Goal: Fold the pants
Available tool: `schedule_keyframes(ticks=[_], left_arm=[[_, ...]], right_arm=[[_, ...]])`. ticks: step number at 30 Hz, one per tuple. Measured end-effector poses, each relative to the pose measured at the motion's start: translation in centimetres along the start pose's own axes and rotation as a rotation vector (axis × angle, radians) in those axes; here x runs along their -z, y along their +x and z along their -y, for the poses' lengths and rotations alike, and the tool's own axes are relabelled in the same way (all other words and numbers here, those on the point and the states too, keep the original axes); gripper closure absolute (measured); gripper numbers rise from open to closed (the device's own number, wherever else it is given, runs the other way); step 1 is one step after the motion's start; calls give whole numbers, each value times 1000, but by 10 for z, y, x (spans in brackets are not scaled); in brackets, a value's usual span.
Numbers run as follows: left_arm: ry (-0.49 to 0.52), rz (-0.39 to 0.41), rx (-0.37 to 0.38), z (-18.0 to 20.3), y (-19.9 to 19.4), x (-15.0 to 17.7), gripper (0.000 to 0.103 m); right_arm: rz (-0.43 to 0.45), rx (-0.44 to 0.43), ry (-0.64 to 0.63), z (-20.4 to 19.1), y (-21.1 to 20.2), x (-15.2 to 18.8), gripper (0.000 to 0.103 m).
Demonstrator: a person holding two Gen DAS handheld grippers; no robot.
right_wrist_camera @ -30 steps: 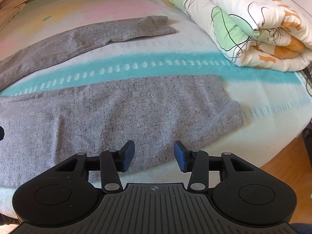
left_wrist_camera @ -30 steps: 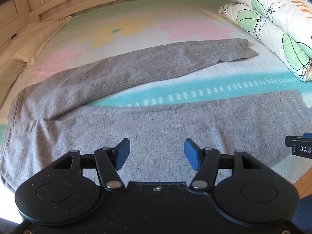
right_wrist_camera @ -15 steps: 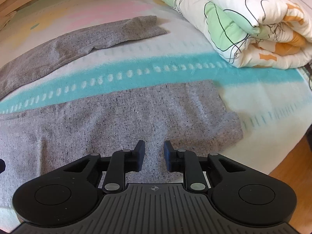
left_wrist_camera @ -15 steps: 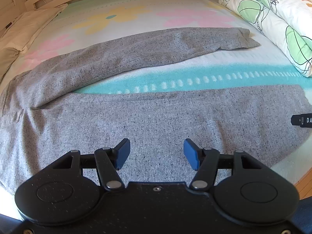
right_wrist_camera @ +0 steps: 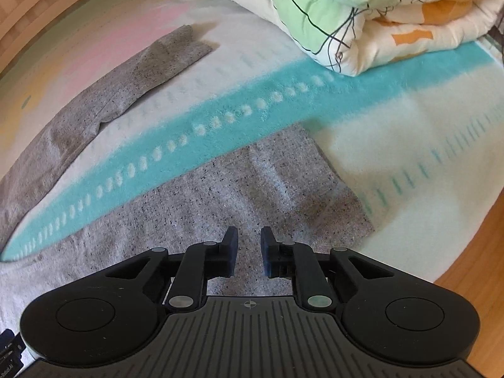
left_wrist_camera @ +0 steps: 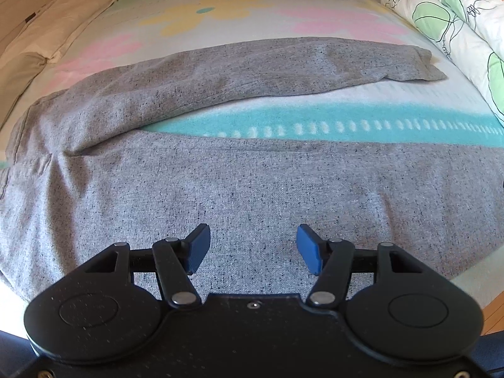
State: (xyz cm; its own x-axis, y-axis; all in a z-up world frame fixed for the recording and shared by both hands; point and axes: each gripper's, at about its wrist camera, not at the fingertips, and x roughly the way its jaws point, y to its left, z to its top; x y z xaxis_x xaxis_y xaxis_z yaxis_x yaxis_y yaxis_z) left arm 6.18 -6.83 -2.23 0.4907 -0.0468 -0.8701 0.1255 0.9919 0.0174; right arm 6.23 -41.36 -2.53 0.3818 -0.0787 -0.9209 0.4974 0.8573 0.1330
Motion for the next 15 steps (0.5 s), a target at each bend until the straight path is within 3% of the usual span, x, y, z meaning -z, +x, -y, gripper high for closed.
schedule_keyframes(ticks=[4,8,11,15], left_arm=[[-9,-23,22,-2,3,0,39],[-1,-27,31,0,3,0,39],[-1,-32,39,1,3,0,39],[21,-25,35,5,2,3,39]], right_arm=[[-22,25,-8,1,9,2,87],[-54,127,45,23,20,2,91],[-57,77,107,38,18,2,95],[-53,118,102,38,14,4,99]])
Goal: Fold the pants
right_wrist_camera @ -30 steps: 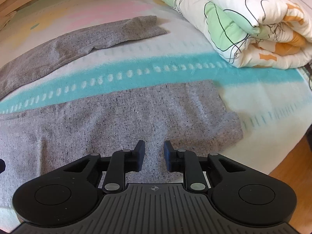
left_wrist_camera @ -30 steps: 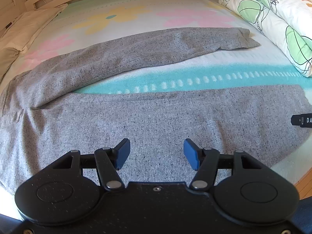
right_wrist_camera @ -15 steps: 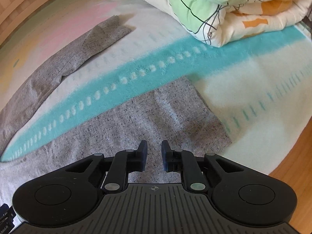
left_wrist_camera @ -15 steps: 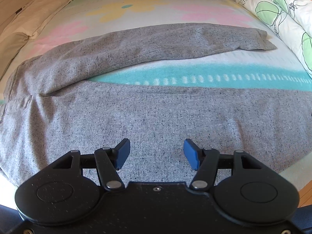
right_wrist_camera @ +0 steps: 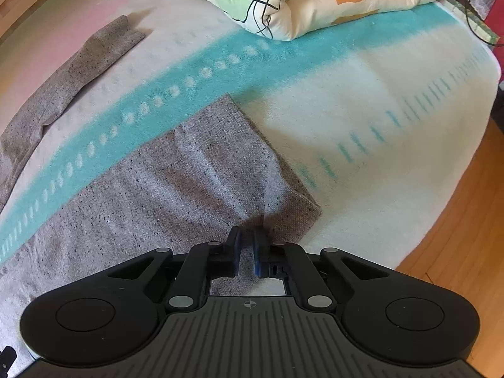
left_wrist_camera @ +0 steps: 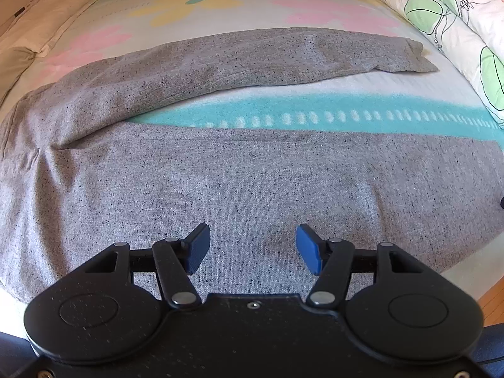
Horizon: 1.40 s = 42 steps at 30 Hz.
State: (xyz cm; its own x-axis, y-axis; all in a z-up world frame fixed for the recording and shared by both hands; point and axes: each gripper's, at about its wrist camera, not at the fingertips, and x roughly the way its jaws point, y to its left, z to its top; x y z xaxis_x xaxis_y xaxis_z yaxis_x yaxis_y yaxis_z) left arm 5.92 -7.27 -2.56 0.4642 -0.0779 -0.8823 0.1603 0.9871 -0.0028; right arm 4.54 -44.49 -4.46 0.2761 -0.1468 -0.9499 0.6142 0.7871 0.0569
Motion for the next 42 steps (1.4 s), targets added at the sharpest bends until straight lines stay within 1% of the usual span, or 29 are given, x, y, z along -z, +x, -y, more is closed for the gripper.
schedule_keyframes(ticks=[2,4,5,6,8,9,11,13,15,16,17,20,21,23,26,28,33,37,39,42], left_arm=[[4,-1,-4,0,0,2,39],[0,-9,-7,-2,1,3,39],[-3,-13,-8,-3,2,3,39],[-5,-16,-7,-3,3,3,39],[-6,-17,-4,-2,3,3,39],[-3,-15,-5,-1,3,3,39],[5,-13,-11,2,5,3,39],[6,-22,-11,2,7,4,39],[-4,-44,-7,0,10,5,39],[-10,-55,-6,-2,12,5,39],[-16,-67,-7,-3,15,6,39],[-34,-88,-13,-8,20,7,38],[-37,-88,-14,-9,21,6,38],[-34,-83,-19,-10,21,6,38],[-32,-77,-27,-11,22,7,37],[-28,-71,-34,-11,23,8,33],[-23,-60,-44,-12,26,7,29],[-33,-56,-41,-15,27,6,29],[-43,-56,-41,-17,26,5,29],[-60,-44,-49,-26,24,2,30]], right_arm=[[29,48,27,4,-4,0,100],[88,175,31,8,-10,-2,98],[112,217,34,10,-13,-3,93],[135,217,46,13,-17,-3,92],[161,136,56,14,-26,-2,92],[167,99,41,10,-29,-1,92],[165,76,-20,-2,-28,2,92],[131,98,-65,-13,-20,3,92],[74,145,-65,-15,-7,3,92],[72,157,-59,-17,-5,6,92],[85,164,-65,-19,-7,7,92],[163,184,-133,-35,-21,13,92],[186,174,-158,-42,-26,15,92],[205,111,-191,-56,-34,18,92],[199,0,-237,-80,-40,24,92],[191,-43,-278,-100,-41,30,92],[142,-127,-375,-143,-42,50,91],[92,-177,-425,-170,-39,63,89],[81,-187,-447,-182,-40,70,79],[70,-193,-477,-196,-39,76,79]])
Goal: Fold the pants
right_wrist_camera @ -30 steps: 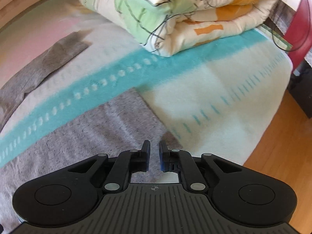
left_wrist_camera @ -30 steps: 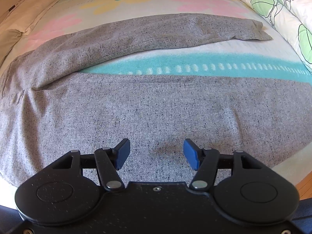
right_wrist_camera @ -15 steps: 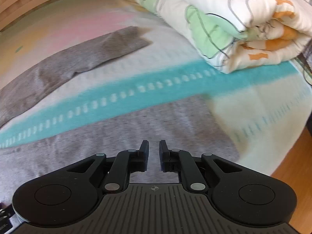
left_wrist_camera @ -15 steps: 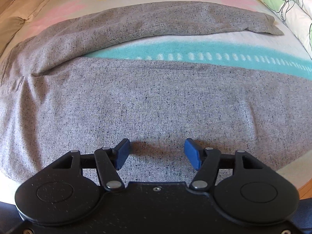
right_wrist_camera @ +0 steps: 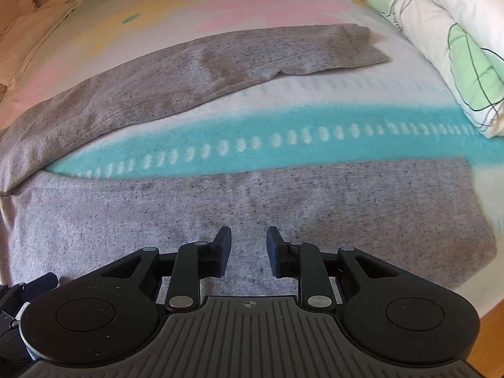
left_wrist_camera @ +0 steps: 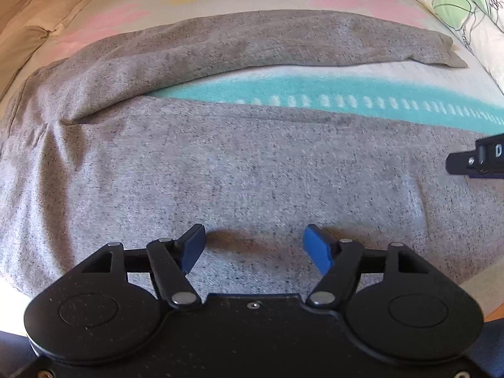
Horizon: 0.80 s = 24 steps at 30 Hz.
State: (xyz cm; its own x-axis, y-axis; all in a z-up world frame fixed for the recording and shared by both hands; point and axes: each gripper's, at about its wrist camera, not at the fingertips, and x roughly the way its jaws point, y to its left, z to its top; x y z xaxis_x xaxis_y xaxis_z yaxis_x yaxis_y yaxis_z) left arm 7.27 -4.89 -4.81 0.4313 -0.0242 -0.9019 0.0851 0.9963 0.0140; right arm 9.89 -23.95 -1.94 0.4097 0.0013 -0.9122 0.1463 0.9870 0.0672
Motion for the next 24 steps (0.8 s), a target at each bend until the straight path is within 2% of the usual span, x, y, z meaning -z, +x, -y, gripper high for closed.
schedule_keyframes(ticks=[5,11,18,24], left_arm=[[-55,35,-40,-25,-4,-19,31],[-72,100,-99,-48,-17,-69,32],[-40,151,-124,-69,-32,-125,32],[-78,176,-132,-85,-23,-162,32]], right_arm=[[0,-20,-6,-16,3,-8,71],[20,-36,-9,-26,-3,-36,71],[72,-5,-21,-20,-13,-96,71],[76,13,12,-9,2,-156,71]])
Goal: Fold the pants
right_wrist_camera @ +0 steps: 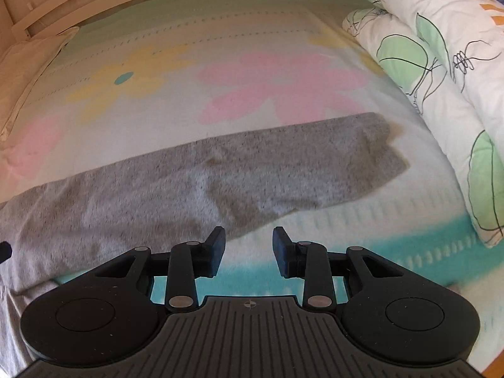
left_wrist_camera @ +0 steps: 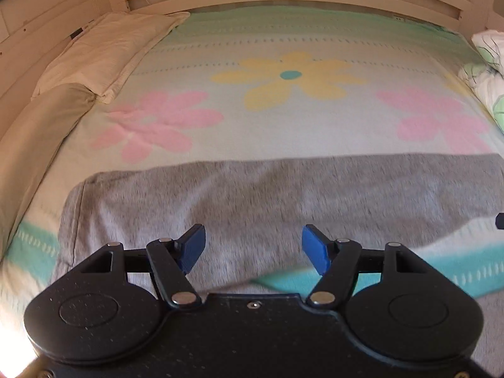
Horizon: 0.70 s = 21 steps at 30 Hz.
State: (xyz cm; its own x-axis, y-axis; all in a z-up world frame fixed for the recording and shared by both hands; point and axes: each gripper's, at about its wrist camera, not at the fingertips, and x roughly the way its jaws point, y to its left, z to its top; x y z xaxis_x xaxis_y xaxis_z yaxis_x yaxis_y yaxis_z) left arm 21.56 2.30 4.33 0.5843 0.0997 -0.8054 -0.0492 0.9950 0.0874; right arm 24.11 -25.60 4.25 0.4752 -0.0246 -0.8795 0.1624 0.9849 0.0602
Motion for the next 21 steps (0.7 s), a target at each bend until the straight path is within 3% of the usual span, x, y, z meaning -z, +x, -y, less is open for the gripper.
schedule_keyframes(ticks=[4,9,12,21], left_arm=[[7,-38,4,-1,21,-4,32],[17,-86,13,2,35,-6,32],[18,-94,11,1,39,-8,32],[-15,-108,3,-11,47,-13,32]], right_arm=[[-19,-81,12,3,30,-38,71],[-30,-23,-155,-15,81,-66,71],[-33,-12,-215,-22,108,-76,71],[-33,-115,-514,-32,149,-81,71]])
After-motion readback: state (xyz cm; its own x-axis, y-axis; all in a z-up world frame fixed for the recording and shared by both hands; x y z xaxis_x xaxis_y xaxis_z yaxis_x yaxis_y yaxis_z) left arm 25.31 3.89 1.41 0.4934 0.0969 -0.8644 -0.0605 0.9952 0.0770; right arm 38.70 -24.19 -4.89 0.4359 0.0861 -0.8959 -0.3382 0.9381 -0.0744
